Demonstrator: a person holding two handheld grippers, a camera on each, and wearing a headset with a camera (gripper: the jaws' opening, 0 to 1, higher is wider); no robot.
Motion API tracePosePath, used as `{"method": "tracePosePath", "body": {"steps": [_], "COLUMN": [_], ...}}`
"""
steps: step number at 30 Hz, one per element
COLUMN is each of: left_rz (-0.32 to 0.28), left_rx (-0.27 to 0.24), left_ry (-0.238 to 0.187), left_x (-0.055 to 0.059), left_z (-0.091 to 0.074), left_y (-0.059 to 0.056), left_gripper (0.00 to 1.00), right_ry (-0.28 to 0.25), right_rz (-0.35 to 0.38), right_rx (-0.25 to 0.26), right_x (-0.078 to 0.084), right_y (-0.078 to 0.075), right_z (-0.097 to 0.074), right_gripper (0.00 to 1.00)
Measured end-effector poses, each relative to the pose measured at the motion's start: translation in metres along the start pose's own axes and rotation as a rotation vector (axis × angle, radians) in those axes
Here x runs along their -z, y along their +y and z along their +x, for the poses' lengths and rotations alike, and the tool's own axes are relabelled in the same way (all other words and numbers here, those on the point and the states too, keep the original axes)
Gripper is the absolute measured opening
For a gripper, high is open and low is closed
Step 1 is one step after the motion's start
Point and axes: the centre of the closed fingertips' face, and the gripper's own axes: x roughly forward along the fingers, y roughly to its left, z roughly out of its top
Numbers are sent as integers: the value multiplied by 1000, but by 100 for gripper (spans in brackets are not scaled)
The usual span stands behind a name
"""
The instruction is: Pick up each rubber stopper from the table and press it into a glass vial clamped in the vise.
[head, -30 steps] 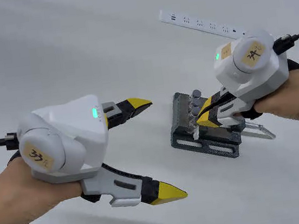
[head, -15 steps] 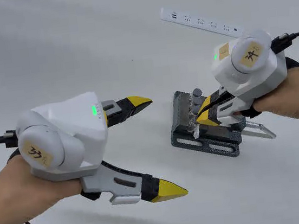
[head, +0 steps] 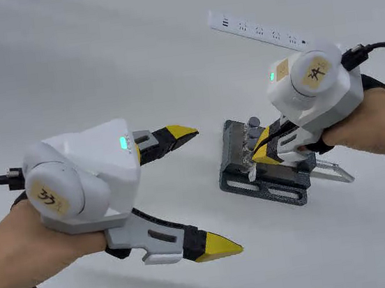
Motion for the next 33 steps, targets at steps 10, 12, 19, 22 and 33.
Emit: {"method": "tracePosePath", "body": {"steps": [10, 12, 19, 22, 33], "left_rz": [0, 1, 1, 1, -1], "left_rx": [-5, -6, -6, -9, -15], "left_ry": [-7, -7, -11, -11, -11], "left_x": [-3, -4, -5, -5, -5], "left_z": [-1, -1, -1, -1, -3], "left_y": [1, 1, 1, 2, 5], "left_gripper": [92, 91, 91, 91, 91], "right_ry": [47, 52, 61, 60, 82], "right_rz": [-24, -30, -35, -33, -41], "right_rx": [-9, -8, -9, -12, -28], "right_x": [0, -1, 0, 0, 0], "right_y": [2, 1, 2, 2, 0], "right_z": [1, 1, 2, 2, 4], "right_gripper": [0, 0, 0, 0, 0]}}
